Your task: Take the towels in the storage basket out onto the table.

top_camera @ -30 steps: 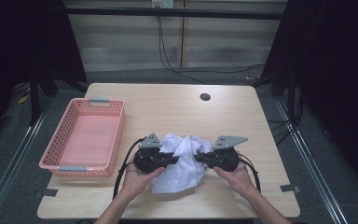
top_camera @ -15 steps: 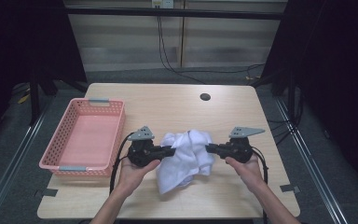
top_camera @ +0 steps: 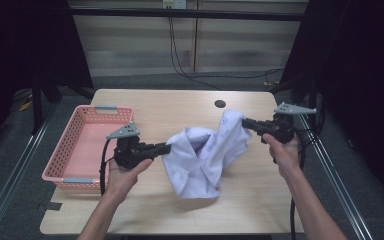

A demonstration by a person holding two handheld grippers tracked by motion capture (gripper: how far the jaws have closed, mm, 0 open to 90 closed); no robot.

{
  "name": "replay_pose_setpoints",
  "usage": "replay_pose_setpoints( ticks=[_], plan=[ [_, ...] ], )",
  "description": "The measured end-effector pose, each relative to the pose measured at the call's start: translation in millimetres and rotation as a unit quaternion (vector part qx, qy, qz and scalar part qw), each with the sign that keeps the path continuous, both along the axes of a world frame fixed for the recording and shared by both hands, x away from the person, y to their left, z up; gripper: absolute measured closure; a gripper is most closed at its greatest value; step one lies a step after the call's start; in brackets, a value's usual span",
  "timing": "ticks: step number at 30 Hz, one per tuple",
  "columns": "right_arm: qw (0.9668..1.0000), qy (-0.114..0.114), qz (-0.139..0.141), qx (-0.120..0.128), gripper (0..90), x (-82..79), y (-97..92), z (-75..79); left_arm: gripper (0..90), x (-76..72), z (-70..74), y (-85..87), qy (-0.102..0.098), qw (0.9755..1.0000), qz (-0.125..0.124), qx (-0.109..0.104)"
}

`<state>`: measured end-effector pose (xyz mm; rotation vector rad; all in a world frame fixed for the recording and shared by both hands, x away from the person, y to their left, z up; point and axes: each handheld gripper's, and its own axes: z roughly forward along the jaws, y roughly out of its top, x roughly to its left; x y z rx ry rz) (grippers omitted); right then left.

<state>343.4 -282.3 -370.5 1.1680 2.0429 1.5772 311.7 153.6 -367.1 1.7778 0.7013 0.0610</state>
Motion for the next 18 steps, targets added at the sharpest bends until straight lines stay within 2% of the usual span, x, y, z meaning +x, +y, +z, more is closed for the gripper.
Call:
replay_pose_setpoints(
  ticks=[1,2,4,6,7,8,9,10,13,14,15,17,18],
  plan=[
    [0.9998,-0.012,-0.013,-0.001,87.9,8.6,-4.7,13.2,85.6,0.6,7.2,3.8,-0.007,1.0,0.002,-0.004],
    [0.9998,-0.012,-0.013,-0.001,87.9,8.6,-4.7,13.2,85.6,0.7,14.0,7.3,-0.015,0.9998,0.007,-0.006],
    [0.9992,-0.027,-0.03,0.0,87.9,16.9,-9.7,25.8,85.6,1.4,26.2,15.0,-0.027,0.9995,0.018,0.0],
    [0.9976,-0.039,-0.058,0.002,88.0,28.7,-18.9,43.1,85.7,0.9,36.5,25.8,-0.035,0.9989,0.03,-0.013],
    [0.9976,-0.039,-0.058,0.002,88.0,28.7,-18.9,43.1,85.7,0.6,40.8,31.0,-0.038,0.9986,0.031,-0.019],
    [0.9968,-0.043,-0.067,0.0,88.0,32.5,-22.6,48.6,85.7,-1.0,44.5,34.5,-0.048,0.9977,0.045,-0.017],
    [0.9962,-0.045,-0.074,0.004,88.0,35.9,-26.5,54.0,85.8,-1.9,46.9,38.1,-0.052,0.9974,0.048,-0.017],
    [0.9949,-0.051,-0.087,0.002,88.0,41.6,-32.9,63.3,85.8,-1.9,46.8,40.1,-0.047,0.9976,0.044,-0.027],
    [0.9948,-0.049,-0.089,-0.007,87.0,46.2,-35.4,65.7,85.3,-1.1,37.1,37.7,-0.036,0.9981,0.046,-0.019],
    [0.9955,-0.026,-0.087,-0.028,77.7,52.2,-33.8,56.3,80.9,3.2,22.1,30.6,-0.009,0.9992,0.037,-0.008],
    [0.9955,-0.026,-0.087,-0.028,77.7,52.2,-33.8,56.3,78.1,3.2,22.1,30.6,-0.009,0.9992,0.037,-0.008],
    [0.9927,-0.009,-0.1,-0.067,68.1,55.2,-30.7,39.3,78.0,5.6,6.2,21.0,-0.002,0.999,0.041,0.02],
    [0.9931,0.005,-0.096,-0.067,60.0,54.3,-30.0,21.7,70.2,10.8,-6.7,16.1,0.019,0.9987,0.042,0.023]
  ],
)
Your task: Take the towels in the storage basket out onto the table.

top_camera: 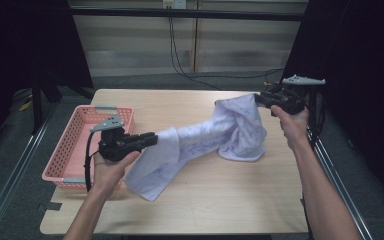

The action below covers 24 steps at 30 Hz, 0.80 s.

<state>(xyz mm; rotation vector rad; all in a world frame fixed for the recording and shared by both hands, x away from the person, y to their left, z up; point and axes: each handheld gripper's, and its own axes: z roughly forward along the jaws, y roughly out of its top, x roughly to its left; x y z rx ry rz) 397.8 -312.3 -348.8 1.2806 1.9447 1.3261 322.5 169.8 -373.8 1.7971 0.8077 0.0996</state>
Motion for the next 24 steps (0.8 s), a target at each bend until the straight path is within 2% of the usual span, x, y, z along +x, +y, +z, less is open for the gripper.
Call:
replay_pose_setpoints(
  ticks=[1,3,4,6,7,9,10,11,12,13,14,15,16,17,18,19,20,21,22,23,24],
  plan=[
    [1.0,0.002,-0.002,0.006,58.8,-2.1,-0.2,-7.4,62.6,1.8,-4.3,-2.3,0.006,0.9999,0.008,0.011],
    [0.9999,0.01,0.01,0.009,57.9,-8.0,0.5,-20.0,60.7,3.2,-7.9,-3.8,0.014,0.9998,0.003,0.012],
    [0.9999,0.01,0.01,0.009,57.9,-8.0,0.5,-20.0,60.7,3.5,-10.6,-4.9,0.019,0.9998,-0.003,0.01],
    [0.9994,0.018,0.03,0.006,55.3,-21.6,5.8,-34.9,55.2,1.0,-14.9,-9.8,0.022,0.9995,-0.016,0.018],
    [0.9994,0.018,0.03,0.006,55.3,-21.6,5.8,-34.9,55.2,-1.3,-17.2,-12.7,0.024,0.9992,-0.023,0.022],
    [0.9987,0.025,0.044,0.005,55.1,-32.0,10.4,-44.0,55.2,-6.9,-24.5,-17.7,0.03,0.9984,-0.035,0.034],
    [0.9977,0.033,0.059,-0.001,54.4,-43.4,16.2,-53.6,56.5,-9.9,-30.0,-19.5,0.035,0.9977,-0.041,0.04],
    [0.9977,0.033,0.059,-0.001,54.4,-43.4,16.2,-53.6,56.5,-13.3,-36.9,-20.9,0.041,0.9972,-0.045,0.043],
    [0.9964,0.039,0.075,-0.007,54.2,-56.5,21.6,-62.6,57.2,-15.9,-45.1,-21.5,0.05,0.9961,-0.052,0.051],
    [0.9964,0.039,0.075,-0.007,54.2,-56.5,21.6,-62.6,57.2,-18.2,-54.2,-21.9,0.056,0.9948,-0.055,0.064],
    [0.9951,0.05,0.084,-0.013,54.0,-67.2,24.6,-74.0,56.1,-21.1,-72.9,-20.8,0.072,0.9923,-0.055,0.085],
    [0.9951,0.05,0.084,-0.013,54.0,-67.2,24.6,-74.0,54.1,-21.1,-72.9,-20.8,0.072,0.9923,-0.055,0.085],
    [0.9945,0.059,0.085,-0.015,54.0,-71.2,24.9,-81.4,54.1,-21.9,-80.7,-19.0,0.079,0.9916,-0.052,0.087],
    [0.9936,0.07,0.088,-0.018,53.8,-73.8,24.8,-90.1,52.9,-21.8,-87.2,-18.1,0.087,0.9902,-0.051,0.096],
    [0.9916,0.092,0.087,-0.028,53.4,-77.0,24.0,-107.4,47.4,-20.6,-97.0,-18.7,0.088,0.9874,-0.048,0.122],
    [0.9916,0.092,0.087,-0.028,53.4,-77.0,24.0,-107.4,45.9,-20.6,-97.0,-18.7,0.088,0.9874,-0.048,0.122],
    [0.9895,0.11,0.091,-0.025,53.4,-80.0,24.1,-121.5,43.5,-17.7,-106.1,-19.1,0.099,0.9851,-0.051,0.131],
    [0.9895,0.11,0.091,-0.025,53.4,-80.0,24.1,-121.5,42.8,-17.7,-106.1,-19.1,0.099,0.9851,-0.051,0.131],
    [0.9895,0.11,0.089,-0.027,52.8,-81.7,24.6,-126.6,42.8,-17.2,-109.8,-21.3,0.104,0.983,-0.051,0.142],
    [0.9897,0.106,0.09,-0.031,52.0,-81.9,25.2,-131.1,42.7,-17.7,-112.9,-24.9,0.101,0.9807,-0.052,0.159],
    [0.9884,0.114,0.093,-0.039,51.1,-81.0,26.3,-134.2,42.8,-18.5,-115.3,-28.4,0.092,0.9798,-0.053,0.169]
  ],
)
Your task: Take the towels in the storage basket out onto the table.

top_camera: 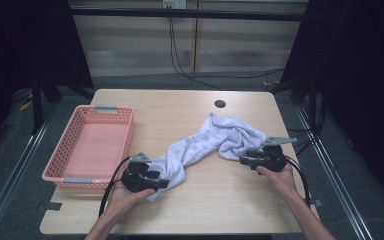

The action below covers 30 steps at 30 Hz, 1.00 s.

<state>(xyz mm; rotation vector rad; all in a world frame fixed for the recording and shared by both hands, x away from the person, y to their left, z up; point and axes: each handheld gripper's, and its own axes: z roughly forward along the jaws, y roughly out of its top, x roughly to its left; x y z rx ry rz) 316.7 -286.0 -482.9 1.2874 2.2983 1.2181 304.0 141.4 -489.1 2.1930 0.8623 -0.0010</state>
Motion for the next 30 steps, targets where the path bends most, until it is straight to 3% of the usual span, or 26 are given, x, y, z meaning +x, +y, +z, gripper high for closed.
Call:
replay_pose_setpoints(
  ticks=[2,3,5,7,8,9,10,11,13,15,16,17,18,19,20,23,27,28,29,30],
  plan=[
    [0.9999,0.003,-0.004,-0.015,49.9,4.7,0.3,-6.0,46.6,-0.3,0.6,-3.1,-0.012,0.9998,-0.004,0.018],
    [0.9999,0.007,-0.007,-0.012,49.1,8.2,-1.2,-9.6,55.7,-1.0,0.9,-4.1,-0.02,0.9993,-0.003,0.033],
    [0.9996,0.014,-0.014,-0.018,46.3,13.5,-2.6,-15.9,75.2,-2.9,-2.0,-5.2,-0.026,0.9989,-0.017,0.034],
    [0.9992,0.025,-0.018,-0.026,47.5,19.3,-3.0,-22.3,82.0,-1.7,-2.1,-5.2,0.017,0.9994,-0.028,0.006],
    [0.9993,0.017,-0.017,-0.029,54.3,22.4,-1.4,-23.1,82.9,-5.3,-4.3,-10.6,0.046,0.9978,-0.043,-0.022],
    [0.9993,0.017,-0.017,-0.029,54.3,22.4,-1.4,-23.1,83.1,-5.3,-4.3,-10.6,0.046,0.9978,-0.043,-0.022],
    [0.9993,0.014,-0.007,-0.035,67.5,25.8,0.9,-23.4,83.4,-8.2,-4.1,-15.0,0.056,0.9962,-0.056,-0.037],
    [0.9993,0.014,-0.007,-0.035,67.5,25.8,0.9,-23.4,83.4,-11.4,-2.6,-20.0,0.058,0.9945,-0.071,-0.051],
    [0.9991,0.013,-0.01,-0.039,82.3,30.9,1.5,-23.0,83.6,-17.0,4.2,-30.4,0.05,0.9917,-0.083,-0.084],
    [0.9994,0.001,-0.019,-0.028,87.5,35.1,-0.7,-20.8,83.9,-17.3,13.9,-40.5,0.058,0.986,-0.095,-0.124],
    [0.9992,-0.014,-0.035,-0.012,87.3,35.4,-5.3,-13.5,83.9,-18.2,23.8,-49.3,0.063,0.9788,-0.106,-0.164],
    [0.9992,-0.014,-0.035,-0.012,87.3,35.4,-5.3,-13.5,83.8,-18.2,23.8,-49.3,0.063,0.9788,-0.106,-0.164],
    [0.9983,-0.033,-0.048,0.01,80.1,31.2,-10.7,-3.1,83.7,-17.8,27.9,-52.0,0.068,0.9756,-0.105,-0.18],
    [0.9981,-0.037,-0.046,0.017,75.3,27.8,-11.4,1.7,83.7,-16.4,37.2,-55.5,0.062,0.9744,-0.103,-0.19],
    [0.9981,-0.037,-0.046,0.017,75.3,27.8,-11.4,1.7,83.7,-16.4,37.2,-55.5,0.062,0.9744,-0.103,-0.19],
    [0.9986,-0.042,-0.019,0.028,65.2,10.4,-2.0,11.7,83.7,-8.9,49.2,-52.4,0.065,0.9702,-0.089,-0.216],
    [0.9977,-0.034,0.053,0.023,58.5,-12.6,31.4,15.0,84.1,-2.0,73.2,-53.8,0.027,0.9716,-0.084,-0.22],
    [0.9957,-0.024,0.084,0.032,56.4,-17.4,48.4,12.3,84.1,2.0,84.7,-54.1,0.005,0.974,-0.069,-0.216],
    [0.9957,-0.024,0.084,0.032,56.4,-17.4,48.4,12.3,84.1,2.0,84.7,-54.1,0.005,0.974,-0.069,-0.216],
    [0.9934,-0.018,0.108,0.033,54.8,-19.3,65.2,9.7,84.1,7.6,88.2,-49.9,-0.005,0.9771,-0.06,-0.204]
  ],
)
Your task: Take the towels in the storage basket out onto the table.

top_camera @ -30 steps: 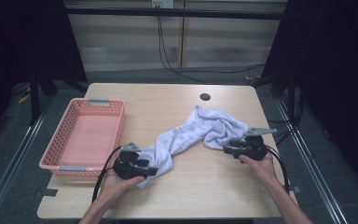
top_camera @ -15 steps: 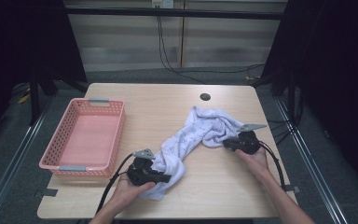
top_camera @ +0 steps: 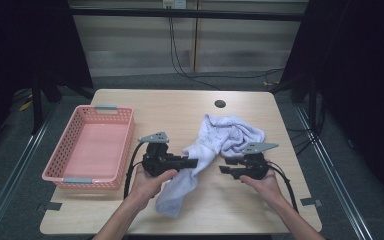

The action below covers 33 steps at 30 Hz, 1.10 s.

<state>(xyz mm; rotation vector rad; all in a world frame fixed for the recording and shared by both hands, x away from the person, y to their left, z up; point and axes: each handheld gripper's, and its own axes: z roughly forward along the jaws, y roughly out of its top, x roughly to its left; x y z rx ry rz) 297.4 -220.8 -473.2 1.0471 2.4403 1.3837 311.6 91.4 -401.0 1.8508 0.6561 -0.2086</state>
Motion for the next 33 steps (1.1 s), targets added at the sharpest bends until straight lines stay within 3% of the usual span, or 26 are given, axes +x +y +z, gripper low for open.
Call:
replay_pose_setpoints(
  ticks=[1,3,4,5,8,9,12,14,16,18,21,23,24,25,26,27,28,31,32,33],
  plan=[
    [1.0,0.0,0.0,0.0,54.8,0.0,0.0,0.0,83.8,0.0,0.0,0.0,0.0,1.0,0.0,0.0],
    [0.9996,0.009,0.026,0.007,54.2,-0.1,15.5,-3.0,83.5,3.2,-4.7,9.8,-0.014,0.9995,0.02,0.021],
    [0.9988,0.016,0.044,0.011,53.3,-0.6,30.2,-6.0,82.7,4.1,-14.9,22.8,-0.009,0.9989,0.035,0.029],
    [0.9988,0.016,0.044,0.011,53.3,-0.6,30.2,-6.0,82.0,4.1,-14.9,22.8,-0.009,0.9989,0.035,0.029],
    [0.9966,0.032,0.075,0.012,51.5,0.1,59.3,-13.5,81.3,1.2,-33.7,45.9,-0.013,0.9955,0.068,0.065],
    [0.9966,0.032,0.075,0.012,51.5,0.1,59.3,-13.5,81.2,1.2,-33.7,45.9,-0.013,0.9955,0.068,0.065],
    [0.9933,0.047,0.105,0.009,49.9,1.4,90.6,-21.2,80.5,1.3,-41.7,60.6,-0.006,0.9934,0.098,0.059],
    [0.9926,0.05,0.11,0.01,49.3,1.9,97.8,-23.6,79.5,2.3,-41.0,62.5,-0.01,0.9932,0.099,0.061],
    [0.9918,0.049,0.118,0.0,47.0,2.5,111.0,-27.0,78.1,5.0,-40.2,66.4,-0.004,0.9932,0.106,0.047],
    [0.9917,0.036,0.122,-0.021,43.4,2.9,122.0,-30.1,78.2,7.2,-40.3,69.7,-0.005,0.9927,0.111,0.047],
    [0.9904,0.04,0.128,-0.03,42.8,2.5,123.2,-33.8,78.2,7.5,-40.5,70.5,-0.001,0.9927,0.112,0.043],
    [0.9905,0.029,0.131,-0.031,43.3,-0.2,121.8,-35.1,77.9,7.5,-40.6,69.9,-0.003,0.993,0.109,0.044],
    [0.9887,0.006,0.138,-0.058,48.1,-5.1,122.0,-33.6,77.8,7.2,-40.8,69.2,-0.002,0.993,0.11,0.044],
    [0.9887,0.006,0.138,-0.058,48.1,-5.1,122.0,-33.6,77.8,6.8,-41.0,68.3,-0.001,0.9928,0.111,0.044],
    [0.9864,-0.018,0.139,-0.085,57.3,-12.3,122.0,-32.0,76.6,6.6,-41.0,67.9,-0.002,0.9929,0.109,0.046],
    [0.9864,-0.018,0.139,-0.085,57.3,-12.3,122.0,-32.0,76.5,6.6,-41.0,67.9,-0.002,0.9929,0.109,0.046],
    [0.984,-0.034,0.147,-0.096,62.1,-15.4,120.2,-31.8,76.5,6.1,-40.9,67.5,-0.003,0.9929,0.11,0.046],
    [0.9857,-0.036,0.144,-0.08,78.6,-22.0,107.1,-33.8,76.3,5.2,-41.0,68.2,-0.005,0.9929,0.108,0.049],
    [0.9866,-0.019,0.144,-0.074,86.3,-22.6,97.4,-33.1,76.5,6.0,-41.9,69.2,-0.003,0.9927,0.11,0.05],
    [0.9866,-0.019,0.144,-0.074,86.3,-22.6,97.4,-33.1,76.6,6.0,-41.9,69.2,-0.003,0.9927,0.11,0.05]
  ],
)
